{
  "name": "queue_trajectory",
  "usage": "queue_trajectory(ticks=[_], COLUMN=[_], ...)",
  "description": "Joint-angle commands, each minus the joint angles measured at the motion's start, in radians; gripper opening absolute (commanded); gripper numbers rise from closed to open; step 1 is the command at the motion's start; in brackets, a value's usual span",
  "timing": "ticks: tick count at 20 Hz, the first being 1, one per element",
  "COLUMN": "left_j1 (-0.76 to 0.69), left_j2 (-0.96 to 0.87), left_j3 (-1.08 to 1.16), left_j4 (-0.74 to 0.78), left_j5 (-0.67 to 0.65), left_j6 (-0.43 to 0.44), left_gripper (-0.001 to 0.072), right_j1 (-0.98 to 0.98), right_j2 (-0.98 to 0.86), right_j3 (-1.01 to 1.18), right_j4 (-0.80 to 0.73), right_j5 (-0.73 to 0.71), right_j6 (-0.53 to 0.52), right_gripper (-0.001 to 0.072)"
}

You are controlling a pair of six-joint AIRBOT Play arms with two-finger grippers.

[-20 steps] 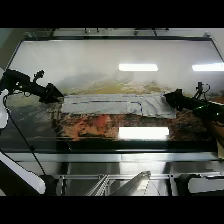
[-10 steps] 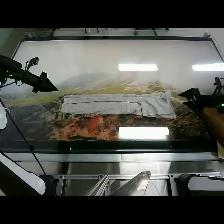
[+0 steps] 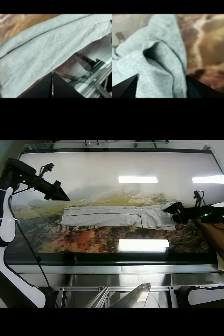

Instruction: Fold the shirts.

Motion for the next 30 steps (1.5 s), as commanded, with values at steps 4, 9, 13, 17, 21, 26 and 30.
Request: queue_trajectory(ticks=[4,9,13,17,21,26,30], left_j1=[-0.278,-0.505,-0.584,-0.642,-0.62,-0.37,-0.156], left_j2=[-0.082,-0.192,-0.217,-0.217,-0.128,0.327,0.724], left_j3=[0.001,0.002,0.002,0.008,0.155,-0.059,-0.403], left_j4=[0.001,0.012,0.105,0.026,-0.319,-0.289,-0.275], left_j5=[-0.134,-0.26,-0.283,-0.285,-0.148,-0.087,-0.068], left_j6=[-0.005,-0.019,-0.056,-0.082,-0.017,0.038,0.084], left_gripper=[0.0013,0.0012,0.0011,0.0014,0.0013,0.0013,0.0014], right_j1=[0.061,0.028,-0.05,-0.121,-0.121,0.153,0.612], right_j2=[-0.031,-0.018,0.024,0.091,0.153,0.266,0.245], right_j3=[0.0,0.023,0.064,0.114,0.132,0.132,0.132], right_j4=[0.08,0.101,0.102,0.122,0.246,0.49,0.528], right_j5=[0.019,0.132,0.277,0.416,0.52,0.447,0.03], right_j6=[-0.003,-0.014,-0.014,-0.014,-0.013,-0.034,-0.099], right_gripper=[0.0017,0.0016,0.0015,0.0015,0.0015,0.0015,0.0015])
